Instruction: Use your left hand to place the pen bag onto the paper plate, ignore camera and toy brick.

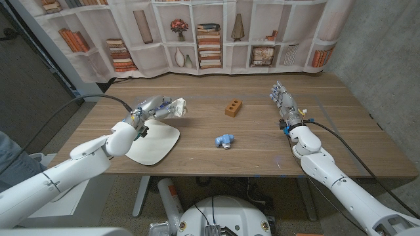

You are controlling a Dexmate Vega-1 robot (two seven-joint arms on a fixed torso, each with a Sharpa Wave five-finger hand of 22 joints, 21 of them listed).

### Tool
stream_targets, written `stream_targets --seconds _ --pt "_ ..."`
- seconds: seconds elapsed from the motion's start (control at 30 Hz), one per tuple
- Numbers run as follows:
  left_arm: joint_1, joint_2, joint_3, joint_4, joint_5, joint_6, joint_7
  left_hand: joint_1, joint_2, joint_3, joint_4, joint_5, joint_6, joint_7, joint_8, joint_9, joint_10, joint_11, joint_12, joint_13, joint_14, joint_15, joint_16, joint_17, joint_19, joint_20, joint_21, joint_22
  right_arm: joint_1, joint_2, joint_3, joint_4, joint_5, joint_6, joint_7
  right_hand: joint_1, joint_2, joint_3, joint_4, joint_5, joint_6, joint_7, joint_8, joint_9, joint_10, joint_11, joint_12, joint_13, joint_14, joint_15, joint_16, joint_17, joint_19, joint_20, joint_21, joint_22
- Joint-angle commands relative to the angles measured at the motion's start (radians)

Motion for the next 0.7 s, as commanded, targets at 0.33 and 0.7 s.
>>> stream_targets --seconds 0.33,0.7 --pt "0.069 0.018 -0.055 -0.023 -0.036 0.006 -0.002 -0.004 -0.006 0.001 -0.003 -0.003 0.014 0.001 0.006 0.002 0.010 -0.002 0.001 0.007 0.007 -0.129 0.004 0.006 0.001 -0.023 0.006 0.002 0.012 -0.002 -0.003 0.014 0.005 -0.010 0.010 0.004 0.010 -0.007 0.001 -0.003 0.006 0.004 -0.001 0.002 0.008 0.001 -0.003 0.004 0.005 -0.004 -0.003 0.003 0.011 -0.021 -0.006 0.006" --pt "0.111 0.007 -0.101 -0.013 -0.119 -0.052 -0.010 -0.002 -0.006 0.003 -0.004 -0.002 0.019 0.001 0.007 0.002 0.013 -0.001 0.001 0.010 0.009 -0.130 0.004 0.010 0.001 -0.024 0.008 0.002 0.017 0.001 -0.001 0.028 0.010 -0.001 0.019 0.004 0.010 -0.008 0.001 -0.003 0.006 0.004 -0.001 0.002 0.009 0.001 -0.002 0.004 0.006 -0.003 -0.002 0.003 0.013 -0.022 -0.009 0.006"
